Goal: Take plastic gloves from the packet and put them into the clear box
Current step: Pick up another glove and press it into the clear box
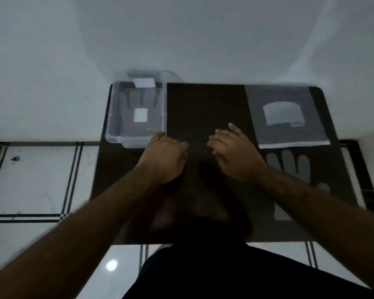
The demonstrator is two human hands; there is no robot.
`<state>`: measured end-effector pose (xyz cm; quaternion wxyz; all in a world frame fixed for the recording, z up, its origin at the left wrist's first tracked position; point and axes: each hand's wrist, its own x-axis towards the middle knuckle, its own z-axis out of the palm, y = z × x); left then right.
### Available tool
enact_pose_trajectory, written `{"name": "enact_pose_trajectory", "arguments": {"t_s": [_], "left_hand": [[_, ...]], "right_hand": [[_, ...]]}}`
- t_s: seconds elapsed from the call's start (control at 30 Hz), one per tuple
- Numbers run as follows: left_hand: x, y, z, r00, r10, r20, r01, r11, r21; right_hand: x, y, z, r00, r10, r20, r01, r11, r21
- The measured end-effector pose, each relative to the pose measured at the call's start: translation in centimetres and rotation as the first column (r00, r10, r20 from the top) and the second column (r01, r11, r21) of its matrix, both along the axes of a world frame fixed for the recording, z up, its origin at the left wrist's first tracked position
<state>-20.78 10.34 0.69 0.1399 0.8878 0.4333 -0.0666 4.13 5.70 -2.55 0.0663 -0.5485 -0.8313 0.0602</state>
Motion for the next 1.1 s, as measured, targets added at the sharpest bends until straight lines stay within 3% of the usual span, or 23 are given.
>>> {"name": "enact_pose_trajectory", "arguments": {"t_s": [0.17,0.3,0.47,0.57,0.8,1.0,1.1], "left_hand": [[8.7,-7.3,-3.1,0.998,-0.069,0.006,0.069,0.992,-0.108],[14.4,-11.6,-5.6,0.987,-0.148,-0.053,0.134,0.967,-0.217],[19.7,-16.0,-7.8,0.976,-0.211,-0.046,0.190,0.939,-0.286],[22.1,-18.5,-8.7,0.976,-0.217,-0.004,0.208,0.941,-0.266],[24.8,-23.4,-10.4,0.947,-0.321,-0.007,0.316,0.937,-0.151],[25.6,-26.0,-11.6,0.941,-0.339,-0.012,0.334,0.932,-0.139],[25.2,-26.6,-12.2,0.947,-0.322,0.017,0.322,0.941,-0.102]], "right_hand": [[9.8,-12.1,-1.7,0.990,-0.128,0.049,0.137,0.955,-0.262],[16.7,-19.8,-3.7,0.961,-0.271,0.046,0.269,0.890,-0.369],[22.7,-25.7,-6.8,0.963,-0.205,0.177,0.268,0.817,-0.510],[23.7,-27.8,-8.0,0.962,-0.158,0.221,0.248,0.844,-0.476],[23.0,-30.0,-8.5,0.984,-0.130,0.118,0.153,0.964,-0.219],[22.2,-30.2,-8.3,0.994,-0.090,0.060,0.099,0.981,-0.167],[21.5,-29.3,-7.5,0.989,-0.148,-0.020,0.142,0.975,-0.172]]}}
